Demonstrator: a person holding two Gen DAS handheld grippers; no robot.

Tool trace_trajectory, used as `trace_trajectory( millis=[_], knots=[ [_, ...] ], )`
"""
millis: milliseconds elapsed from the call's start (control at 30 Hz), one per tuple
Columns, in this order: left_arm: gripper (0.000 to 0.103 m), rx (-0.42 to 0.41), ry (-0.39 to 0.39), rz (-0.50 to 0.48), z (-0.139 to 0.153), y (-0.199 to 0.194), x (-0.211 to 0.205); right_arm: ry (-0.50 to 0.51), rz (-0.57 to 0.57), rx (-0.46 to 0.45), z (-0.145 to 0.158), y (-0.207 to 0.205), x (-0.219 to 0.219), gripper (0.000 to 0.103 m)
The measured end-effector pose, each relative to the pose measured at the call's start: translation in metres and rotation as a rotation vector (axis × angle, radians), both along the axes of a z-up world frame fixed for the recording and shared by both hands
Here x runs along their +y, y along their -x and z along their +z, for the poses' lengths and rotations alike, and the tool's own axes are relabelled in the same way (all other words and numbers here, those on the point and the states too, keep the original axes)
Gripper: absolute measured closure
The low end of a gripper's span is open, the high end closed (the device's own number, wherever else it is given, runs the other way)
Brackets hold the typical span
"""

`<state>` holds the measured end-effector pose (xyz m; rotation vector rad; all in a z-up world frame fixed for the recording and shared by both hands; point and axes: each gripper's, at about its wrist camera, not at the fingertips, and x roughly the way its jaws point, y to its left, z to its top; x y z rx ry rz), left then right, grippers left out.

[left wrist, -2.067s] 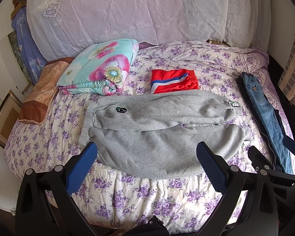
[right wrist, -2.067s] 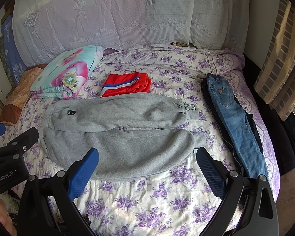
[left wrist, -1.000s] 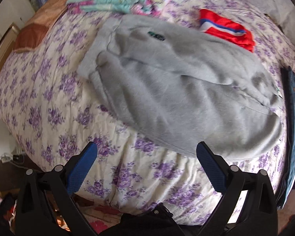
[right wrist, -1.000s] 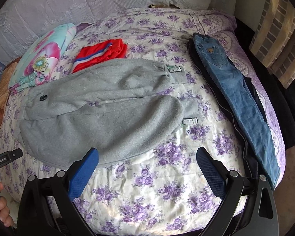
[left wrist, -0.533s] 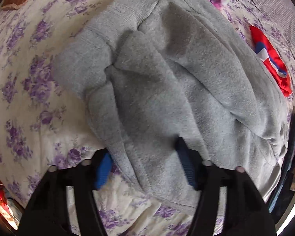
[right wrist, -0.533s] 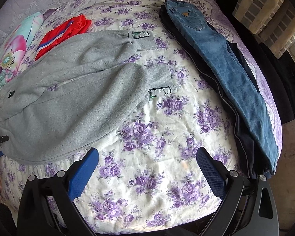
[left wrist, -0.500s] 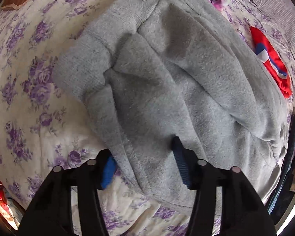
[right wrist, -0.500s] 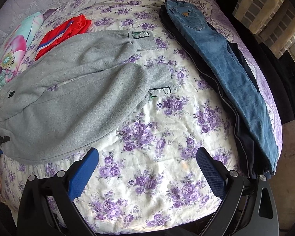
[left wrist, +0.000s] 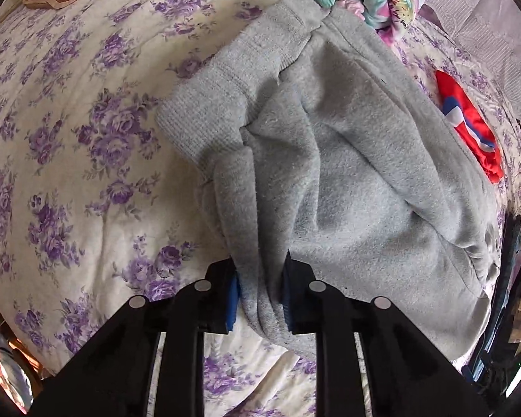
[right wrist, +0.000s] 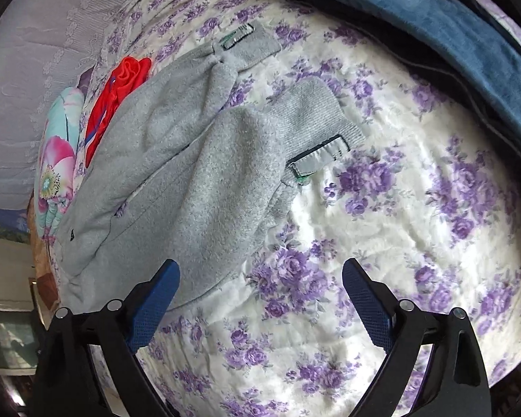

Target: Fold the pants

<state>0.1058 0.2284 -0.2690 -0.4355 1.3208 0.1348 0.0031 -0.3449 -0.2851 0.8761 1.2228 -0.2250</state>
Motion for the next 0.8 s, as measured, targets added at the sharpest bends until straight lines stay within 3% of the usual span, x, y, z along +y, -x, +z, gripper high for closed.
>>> trace_trajectory(
  millis=[133,167,200,233,367,600,700,800],
  knots=[
    [0.083,0.015,-0.015,-0.02,-0.004,-0.007,-0.005,-0.068,-0.071,-0.005,-0.03,-0.021,-0.008,0.032],
    [0.082,0.025,-0.017,-0.024,-0.006,-0.009,-0.004,-0.055,-0.084,-0.027,-0.028,-0.023,-0.008,0.05],
    [0.082,0.032,-0.015,-0.022,-0.009,-0.01,-0.005,-0.063,-0.069,-0.039,-0.027,-0.027,-0.008,0.077],
    [0.082,0.036,-0.011,-0.015,-0.011,-0.013,-0.005,-0.082,-0.071,-0.038,-0.027,-0.029,-0.008,0.089],
    [0.085,0.007,0.021,0.023,-0.002,-0.012,-0.004,-0.014,-0.063,-0.032,0.004,-0.021,-0.002,0.091],
    [0.087,-0.049,0.023,0.027,0.034,0.04,0.008,0.033,0.007,0.022,0.041,0.028,0.008,0.091],
    [0.087,-0.033,0.043,0.03,0.034,0.062,0.016,0.052,0.026,0.06,0.026,0.049,0.011,0.091],
    [0.082,0.052,-0.004,-0.001,0.002,0.063,0.012,0.081,0.044,0.121,-0.015,0.052,0.014,0.082]
  ],
)
